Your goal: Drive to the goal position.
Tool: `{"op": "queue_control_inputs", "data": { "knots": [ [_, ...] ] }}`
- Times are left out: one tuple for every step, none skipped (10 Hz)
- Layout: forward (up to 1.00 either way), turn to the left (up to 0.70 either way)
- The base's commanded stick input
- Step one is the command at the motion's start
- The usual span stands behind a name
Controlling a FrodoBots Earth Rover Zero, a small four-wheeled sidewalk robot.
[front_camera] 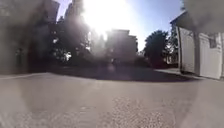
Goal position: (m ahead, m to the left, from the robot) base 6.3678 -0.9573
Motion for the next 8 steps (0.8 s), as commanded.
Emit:
{"op": "queue_control_inputs", "data": {
  "knots": [
    [0.70,0.00],
    [0.70,0.00],
    [0.70,0.00],
    [0.70,0.00],
    [0.70,0.00],
    [0.70,0.00],
    [0.70,0.00],
    [0.70,0.00]
  ]
}}
